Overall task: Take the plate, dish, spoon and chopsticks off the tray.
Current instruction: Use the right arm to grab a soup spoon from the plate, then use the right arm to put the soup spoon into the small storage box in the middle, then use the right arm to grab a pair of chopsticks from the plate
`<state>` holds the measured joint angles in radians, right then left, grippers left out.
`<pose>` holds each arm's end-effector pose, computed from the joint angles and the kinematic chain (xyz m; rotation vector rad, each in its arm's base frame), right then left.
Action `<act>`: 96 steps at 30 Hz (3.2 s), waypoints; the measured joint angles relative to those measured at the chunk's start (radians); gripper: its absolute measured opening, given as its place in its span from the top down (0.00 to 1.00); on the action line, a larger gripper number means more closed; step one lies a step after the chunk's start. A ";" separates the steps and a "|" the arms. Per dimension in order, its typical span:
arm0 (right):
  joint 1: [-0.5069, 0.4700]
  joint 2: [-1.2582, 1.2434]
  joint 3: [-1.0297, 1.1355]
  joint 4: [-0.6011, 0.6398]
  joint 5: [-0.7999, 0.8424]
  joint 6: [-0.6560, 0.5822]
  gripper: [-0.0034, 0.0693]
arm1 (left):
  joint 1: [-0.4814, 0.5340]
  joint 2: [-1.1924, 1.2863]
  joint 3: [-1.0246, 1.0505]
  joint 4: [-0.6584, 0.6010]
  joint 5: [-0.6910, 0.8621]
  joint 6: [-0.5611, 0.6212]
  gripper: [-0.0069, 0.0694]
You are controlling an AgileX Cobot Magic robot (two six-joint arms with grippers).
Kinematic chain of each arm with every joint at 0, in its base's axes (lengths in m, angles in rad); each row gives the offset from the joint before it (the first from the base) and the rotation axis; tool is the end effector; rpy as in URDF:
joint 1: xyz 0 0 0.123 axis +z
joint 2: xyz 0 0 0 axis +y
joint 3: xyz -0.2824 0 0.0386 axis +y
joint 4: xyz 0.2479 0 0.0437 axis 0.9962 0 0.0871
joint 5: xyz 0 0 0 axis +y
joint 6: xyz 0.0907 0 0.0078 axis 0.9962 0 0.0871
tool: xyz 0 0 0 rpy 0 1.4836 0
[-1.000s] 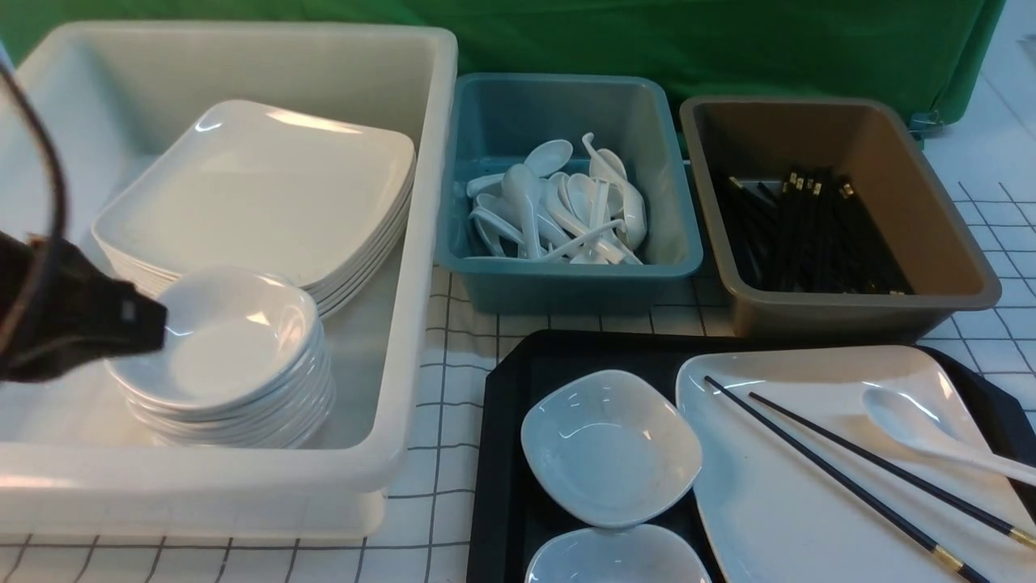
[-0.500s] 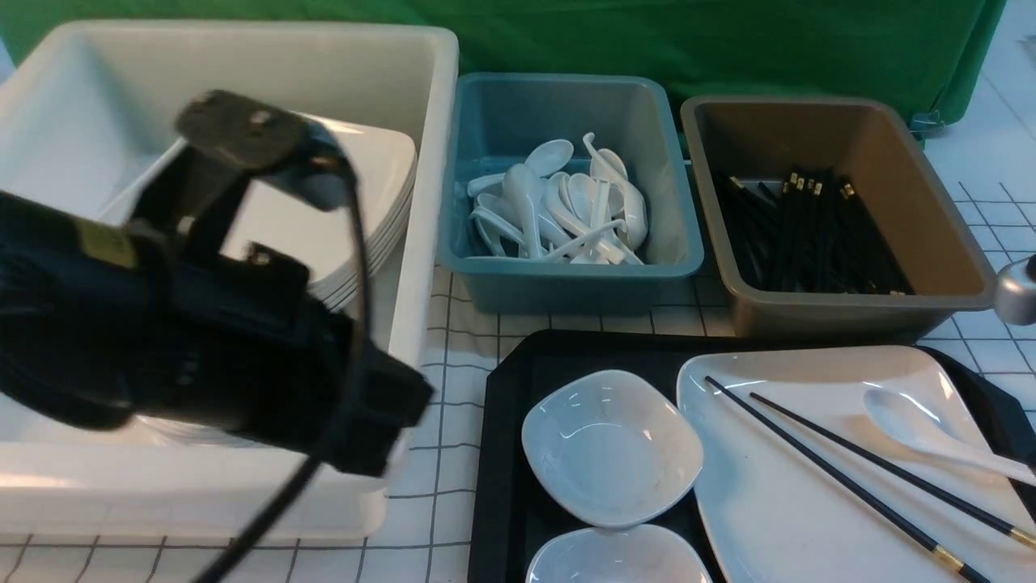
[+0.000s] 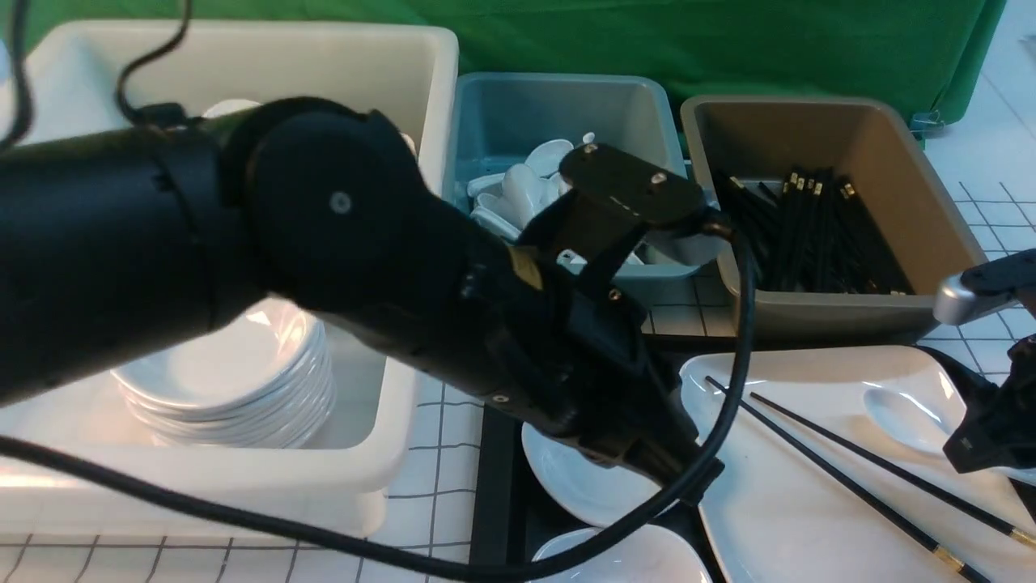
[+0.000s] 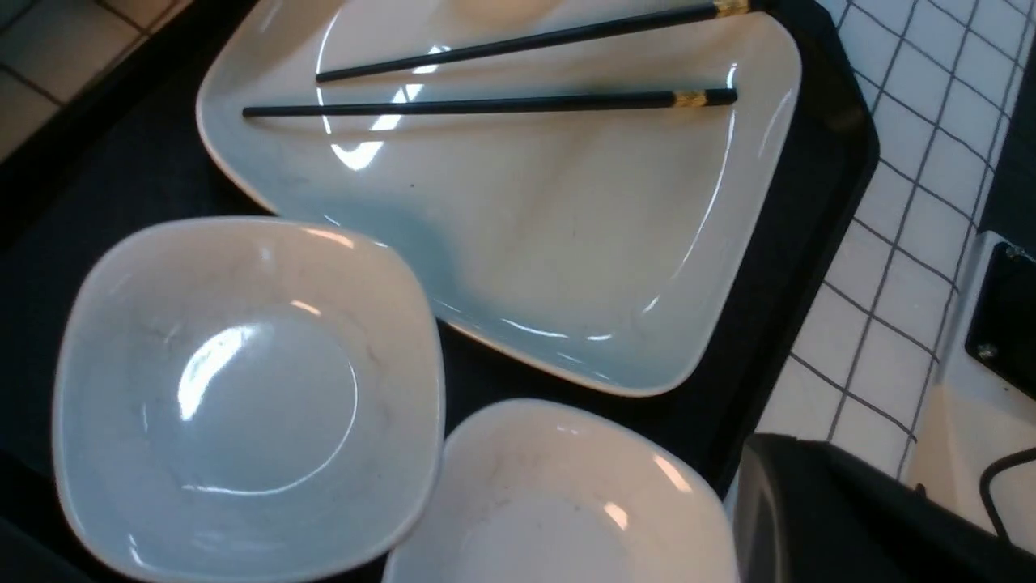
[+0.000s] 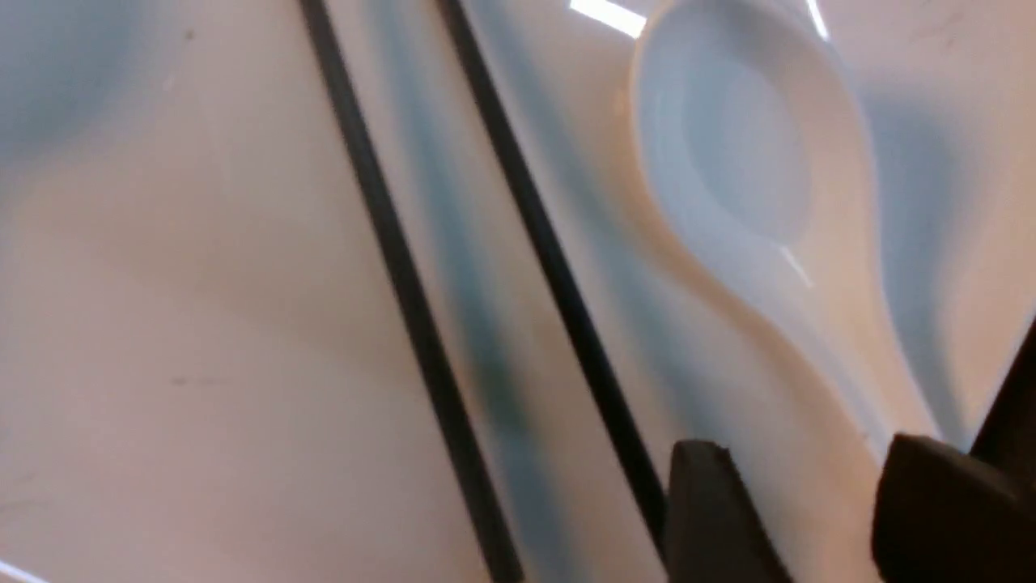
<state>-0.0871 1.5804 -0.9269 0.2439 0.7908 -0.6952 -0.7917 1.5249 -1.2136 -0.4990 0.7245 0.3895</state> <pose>0.2852 -0.0092 0.2016 -0.6467 2.7954 0.1379 0.2110 -0.2548 0.3057 1.1149 2.2793 -0.7286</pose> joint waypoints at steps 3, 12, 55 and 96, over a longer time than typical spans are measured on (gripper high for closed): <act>-0.001 0.029 0.000 -0.012 -0.069 -0.008 0.51 | 0.000 0.049 -0.032 -0.001 -0.002 0.021 0.91; 0.008 0.059 0.000 -0.075 -0.134 -0.044 0.49 | 0.000 0.102 -0.056 0.006 -0.014 0.077 0.91; 0.079 -0.266 -0.032 0.277 -0.046 -0.074 0.77 | 0.182 0.050 -0.108 0.002 -0.265 0.019 0.91; 0.339 0.199 -0.782 -0.137 0.407 0.293 0.87 | 0.367 -0.016 -0.116 0.146 0.063 -0.126 0.91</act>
<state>0.2517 1.7790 -1.7085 0.1072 1.1978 -0.4024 -0.4245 1.5090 -1.3296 -0.3528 0.7880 0.2635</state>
